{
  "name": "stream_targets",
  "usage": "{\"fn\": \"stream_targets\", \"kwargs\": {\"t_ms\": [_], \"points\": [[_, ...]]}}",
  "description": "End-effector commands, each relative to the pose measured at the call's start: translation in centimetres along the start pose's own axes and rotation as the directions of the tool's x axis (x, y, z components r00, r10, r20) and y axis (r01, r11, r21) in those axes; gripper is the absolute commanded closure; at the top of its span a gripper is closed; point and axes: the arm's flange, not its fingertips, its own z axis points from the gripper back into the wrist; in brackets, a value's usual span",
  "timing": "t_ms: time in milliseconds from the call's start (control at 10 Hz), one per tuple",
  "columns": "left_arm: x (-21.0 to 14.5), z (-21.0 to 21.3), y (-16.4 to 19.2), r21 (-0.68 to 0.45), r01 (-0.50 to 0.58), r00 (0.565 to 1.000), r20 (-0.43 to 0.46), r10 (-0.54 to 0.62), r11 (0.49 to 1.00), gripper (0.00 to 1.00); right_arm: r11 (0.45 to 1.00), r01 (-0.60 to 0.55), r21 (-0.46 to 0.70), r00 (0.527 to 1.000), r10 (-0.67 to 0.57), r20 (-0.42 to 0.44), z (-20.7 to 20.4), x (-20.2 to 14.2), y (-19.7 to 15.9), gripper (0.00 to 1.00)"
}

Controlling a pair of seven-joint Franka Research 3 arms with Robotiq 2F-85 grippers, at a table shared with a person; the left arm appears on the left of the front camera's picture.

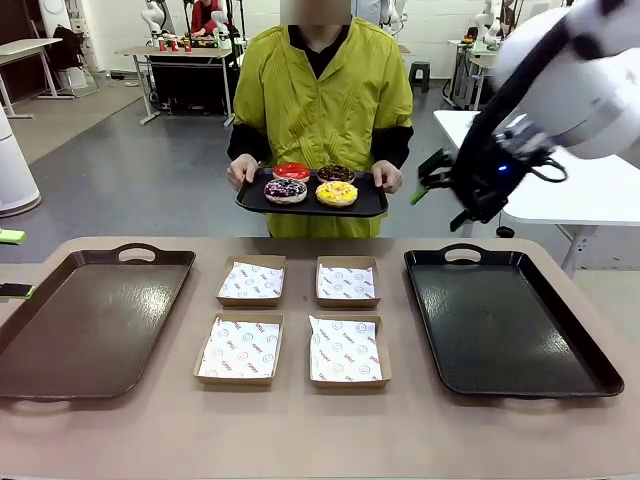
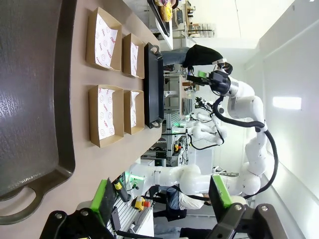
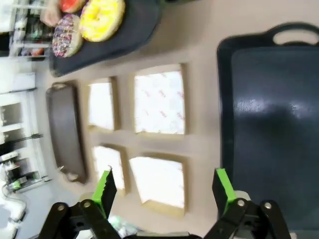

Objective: Individually package the donuts and arrange them on the tray.
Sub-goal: Pick up one Paper togo box.

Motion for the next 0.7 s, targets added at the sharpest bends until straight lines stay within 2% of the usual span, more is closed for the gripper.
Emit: {"fn": "stream_targets", "kwargs": {"t_ms": [0,300,500,600], "points": [[0.1,0.1,-0.2,-0.012,0.0,1.0,0.014,0.0,1.0,0.0,0.981,0.019,-0.192,1.0,-0.018,0.005,-2.4,1.1,2.1,0.0],[0.1,0.1,-0.2,-0.012,0.0,1.0,0.014,0.0,1.0,0.0,0.943,-0.027,-0.331,1.0,0.028,0.0,-6.1,0.7,5.7,0.0],[0.1,0.1,-0.2,-0.012,0.0,1.0,0.014,0.0,1.0,0.0,0.94,-0.054,-0.337,0.998,0.057,-0.002,-6.7,1.0,5.7,0.0],[0.1,0.1,-0.2,-0.012,0.0,1.0,0.014,0.0,1.0,0.0,0.947,-0.047,-0.317,0.999,0.052,0.007,-6.2,-0.1,5.1,0.0]]}}
